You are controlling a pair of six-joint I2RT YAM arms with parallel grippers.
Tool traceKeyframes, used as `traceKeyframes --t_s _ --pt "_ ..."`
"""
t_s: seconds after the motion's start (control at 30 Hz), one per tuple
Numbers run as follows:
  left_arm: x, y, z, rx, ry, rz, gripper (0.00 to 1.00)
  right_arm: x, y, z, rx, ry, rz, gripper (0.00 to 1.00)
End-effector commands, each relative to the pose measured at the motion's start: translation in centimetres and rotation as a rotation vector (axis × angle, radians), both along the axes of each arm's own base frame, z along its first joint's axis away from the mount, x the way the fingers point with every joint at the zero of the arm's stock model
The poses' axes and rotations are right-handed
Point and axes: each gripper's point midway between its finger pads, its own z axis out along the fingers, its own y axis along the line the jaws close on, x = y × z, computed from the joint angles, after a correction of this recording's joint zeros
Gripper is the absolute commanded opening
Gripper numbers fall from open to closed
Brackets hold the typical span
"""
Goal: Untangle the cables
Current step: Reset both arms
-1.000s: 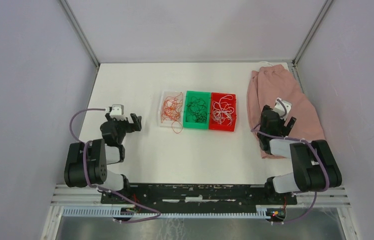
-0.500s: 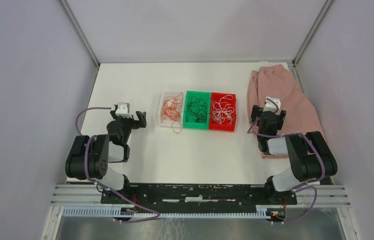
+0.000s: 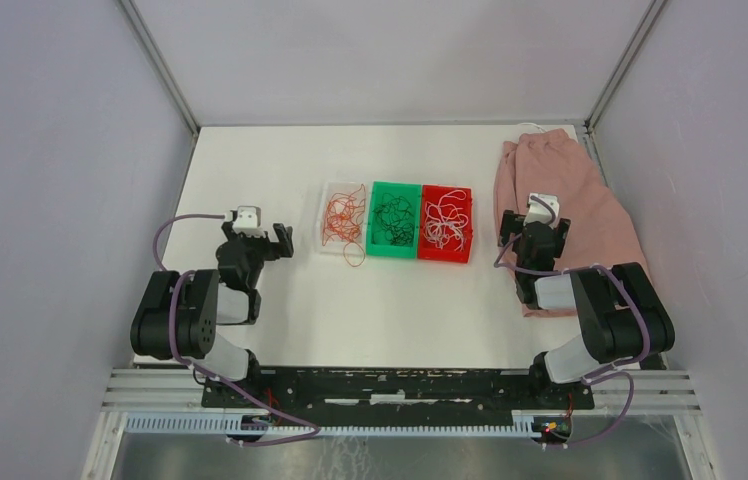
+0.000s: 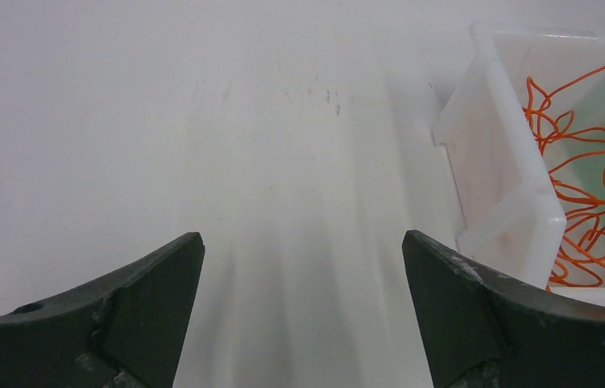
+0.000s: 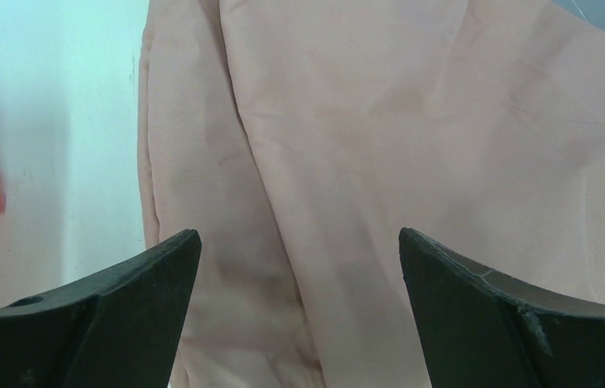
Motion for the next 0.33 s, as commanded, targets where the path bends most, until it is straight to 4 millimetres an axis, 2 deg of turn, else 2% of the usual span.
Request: traceKeyframes --t_s 0.0,0.3 --pt "0.52 0.54 1.47 0.057 -0.058 0.012 0.99 0.65 -0.01 1.63 0.004 -0.062 0.003 0.99" --pt "0.52 0.55 1.46 0.057 -0.058 0.012 0.99 0.84 0.22 1.49 0.004 -0.056 0.021 0.99"
